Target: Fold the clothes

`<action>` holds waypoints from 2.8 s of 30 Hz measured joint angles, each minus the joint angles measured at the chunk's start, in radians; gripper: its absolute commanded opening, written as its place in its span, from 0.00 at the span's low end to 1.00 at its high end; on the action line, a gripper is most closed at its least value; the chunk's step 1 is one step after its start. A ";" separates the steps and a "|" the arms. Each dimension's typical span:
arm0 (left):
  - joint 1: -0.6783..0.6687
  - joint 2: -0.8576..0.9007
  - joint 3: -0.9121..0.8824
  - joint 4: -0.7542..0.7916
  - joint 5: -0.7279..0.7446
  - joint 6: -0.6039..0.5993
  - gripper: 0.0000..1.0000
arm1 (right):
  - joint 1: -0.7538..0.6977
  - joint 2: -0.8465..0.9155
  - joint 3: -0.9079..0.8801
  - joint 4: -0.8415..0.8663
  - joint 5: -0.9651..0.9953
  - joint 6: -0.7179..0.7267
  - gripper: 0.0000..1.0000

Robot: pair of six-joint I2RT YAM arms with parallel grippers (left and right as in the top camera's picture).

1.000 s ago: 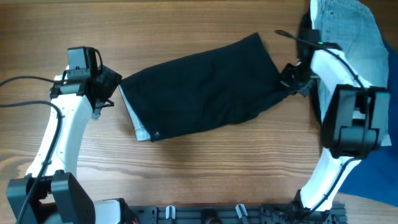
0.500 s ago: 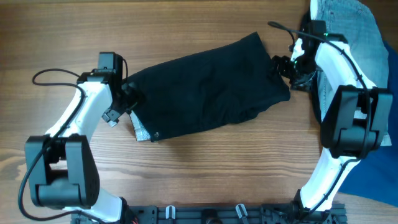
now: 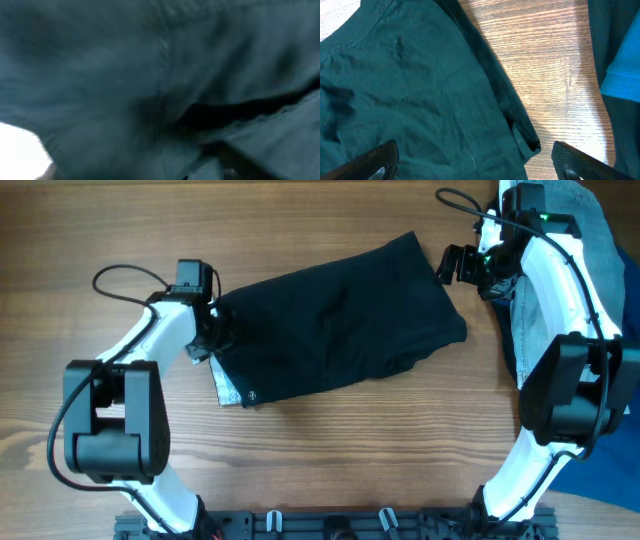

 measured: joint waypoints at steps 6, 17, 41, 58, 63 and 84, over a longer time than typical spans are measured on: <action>-0.039 0.018 0.008 0.004 0.013 0.017 0.04 | 0.006 0.000 0.013 -0.015 0.003 0.010 0.91; 0.098 0.038 0.424 -0.293 -0.140 0.284 0.04 | 0.168 0.000 0.014 -0.010 -0.047 0.025 0.36; -0.091 -0.013 0.551 -0.280 0.085 0.175 0.04 | 0.274 0.150 -0.177 0.320 -0.080 0.279 0.04; -0.418 0.078 0.551 -0.090 0.188 -0.131 0.04 | 0.259 0.151 -0.178 0.351 -0.114 0.291 0.04; -0.418 0.101 0.551 -0.080 0.188 -0.147 0.39 | 0.225 0.079 -0.203 0.392 -0.120 0.335 0.11; -0.418 0.101 0.551 -0.091 0.176 0.261 1.00 | 0.067 -0.359 -0.204 0.300 -0.086 0.330 0.63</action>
